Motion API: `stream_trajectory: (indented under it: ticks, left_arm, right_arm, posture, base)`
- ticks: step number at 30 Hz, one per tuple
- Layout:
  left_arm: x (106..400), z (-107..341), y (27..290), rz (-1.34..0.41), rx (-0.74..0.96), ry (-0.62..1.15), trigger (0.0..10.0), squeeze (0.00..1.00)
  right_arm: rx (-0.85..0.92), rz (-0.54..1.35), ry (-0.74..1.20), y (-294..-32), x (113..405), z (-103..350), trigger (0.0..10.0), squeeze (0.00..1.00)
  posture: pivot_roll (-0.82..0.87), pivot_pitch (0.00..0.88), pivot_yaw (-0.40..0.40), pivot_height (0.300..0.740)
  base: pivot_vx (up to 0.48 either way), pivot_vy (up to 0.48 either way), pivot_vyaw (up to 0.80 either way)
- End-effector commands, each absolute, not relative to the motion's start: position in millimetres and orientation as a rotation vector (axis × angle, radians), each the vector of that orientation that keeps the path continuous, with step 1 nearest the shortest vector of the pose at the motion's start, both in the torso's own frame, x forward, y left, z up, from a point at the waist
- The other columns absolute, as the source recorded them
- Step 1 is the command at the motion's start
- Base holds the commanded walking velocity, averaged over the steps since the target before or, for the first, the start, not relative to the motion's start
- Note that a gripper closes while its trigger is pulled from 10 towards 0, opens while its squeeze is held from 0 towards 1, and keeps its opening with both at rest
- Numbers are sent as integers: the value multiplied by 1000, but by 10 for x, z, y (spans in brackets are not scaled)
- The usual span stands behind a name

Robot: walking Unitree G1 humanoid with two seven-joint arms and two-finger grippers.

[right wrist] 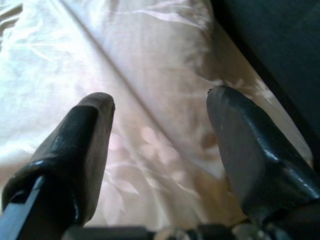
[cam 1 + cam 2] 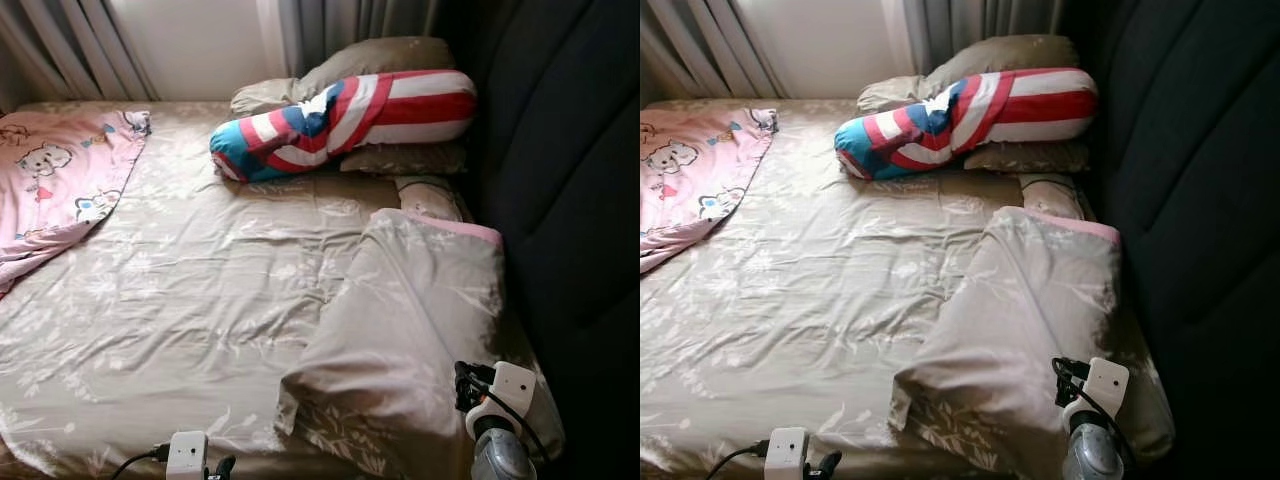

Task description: Clean up the room

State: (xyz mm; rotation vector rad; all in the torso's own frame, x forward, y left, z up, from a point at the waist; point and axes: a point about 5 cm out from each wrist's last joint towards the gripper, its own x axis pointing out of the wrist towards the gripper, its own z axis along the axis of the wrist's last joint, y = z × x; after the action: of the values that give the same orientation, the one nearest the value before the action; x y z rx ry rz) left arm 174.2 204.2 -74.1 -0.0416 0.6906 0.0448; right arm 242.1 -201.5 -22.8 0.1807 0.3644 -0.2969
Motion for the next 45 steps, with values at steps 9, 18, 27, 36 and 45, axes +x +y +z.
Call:
stream_trajectory:
  ticks: [9, 18, 27, 36, 45]
  left_arm:
    - [1704, -754, 2082, 64, -46, 702, 10000, 0]
    - [1683, -758, 2099, 69, -43, 703, 10000, 0]
    - [1660, -767, 2116, 70, -40, 712, 10000, 0]
    - [1628, -774, 2153, 72, -31, 723, 10000, 0]
    - [1609, -775, 2183, 72, -24, 727, 10000, 0]
  right_arm:
    - [185, -301, 370, -1996, 2455, -217, 10000, 0]
    - [182, -336, 390, -2029, 2419, -248, 10000, 0]
    - [199, -365, 414, -2072, 2357, -298, 10000, 1000]
    - [216, -455, 534, -2185, 2167, -465, 10000, 1000]
    - [271, -449, 625, -2164, 2038, -593, 10000, 0]
  posture:
    - [-66, 96, -31, 740]
    - [-63, 105, -31, 740]
    - [-62, 109, -29, 740]
    - [-58, 114, -24, 740]
    - [-46, 124, -13, 740]
  base:
    - [145, 0, 0]
    - [0, 0, 0]
    - [0, 0, 0]
    - [0, 0, 0]
    - [0, 0, 0]
